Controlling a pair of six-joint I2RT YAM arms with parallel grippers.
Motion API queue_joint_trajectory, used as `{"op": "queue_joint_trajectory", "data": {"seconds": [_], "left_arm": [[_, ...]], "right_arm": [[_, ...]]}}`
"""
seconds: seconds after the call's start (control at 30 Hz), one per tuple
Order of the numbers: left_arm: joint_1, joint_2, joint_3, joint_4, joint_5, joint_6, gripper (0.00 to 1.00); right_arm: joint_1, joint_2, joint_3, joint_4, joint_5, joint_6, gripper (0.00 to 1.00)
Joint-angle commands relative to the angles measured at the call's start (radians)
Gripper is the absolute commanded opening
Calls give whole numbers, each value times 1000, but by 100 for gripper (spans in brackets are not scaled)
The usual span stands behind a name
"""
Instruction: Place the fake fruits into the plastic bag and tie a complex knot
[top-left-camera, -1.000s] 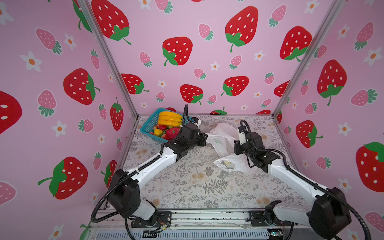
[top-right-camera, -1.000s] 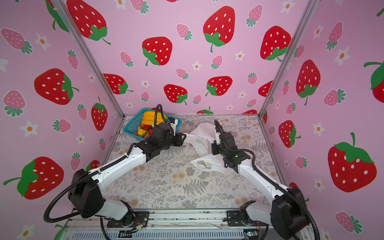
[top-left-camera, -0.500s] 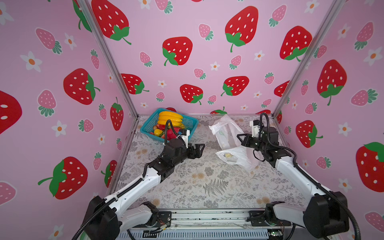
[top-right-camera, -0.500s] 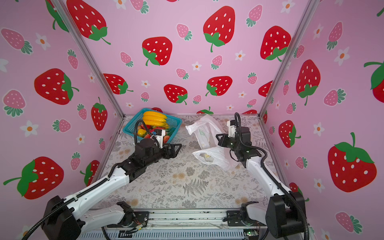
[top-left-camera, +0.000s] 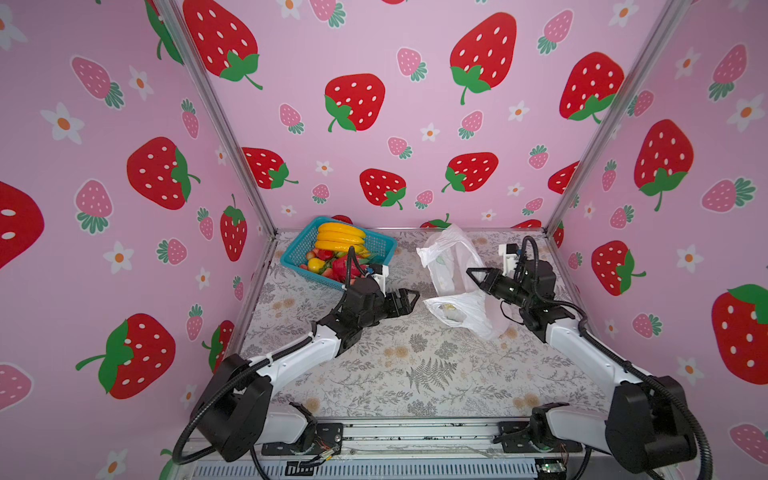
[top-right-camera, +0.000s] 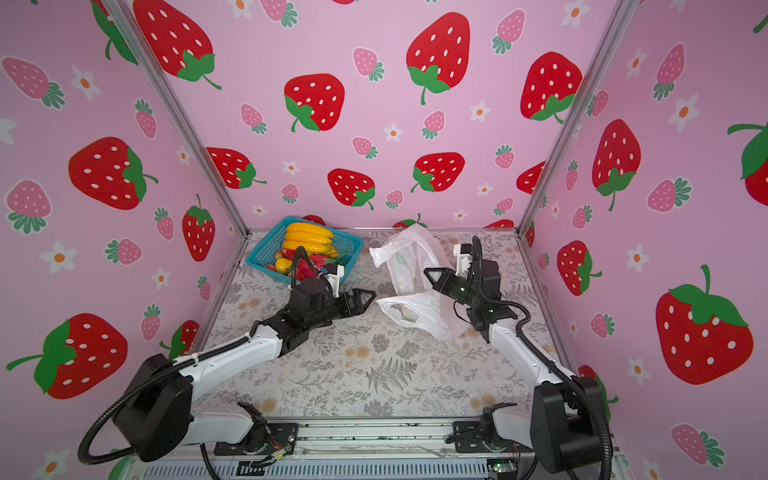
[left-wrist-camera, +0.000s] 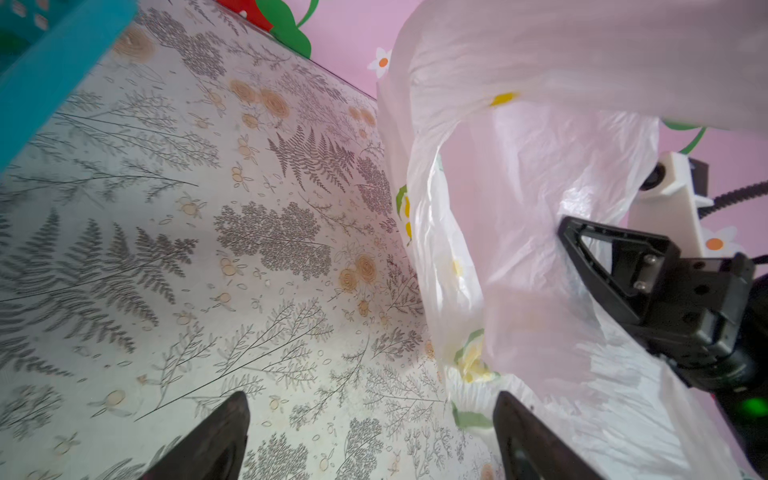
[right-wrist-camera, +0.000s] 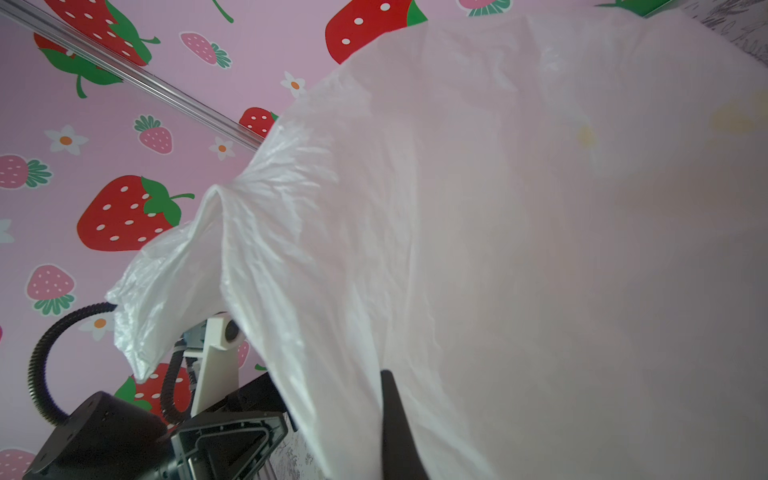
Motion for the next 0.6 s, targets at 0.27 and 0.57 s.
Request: {"op": "queue_joint_trajectory", "data": {"seconds": [0.27, 0.57], "left_arm": [[-56, 218, 192, 136, 89, -105, 87], [-89, 355, 253, 214, 93, -148, 49]], "right_arm": [[12, 1, -21, 121, -51, 76, 0], [18, 4, 13, 128, -51, 80, 0]]}}
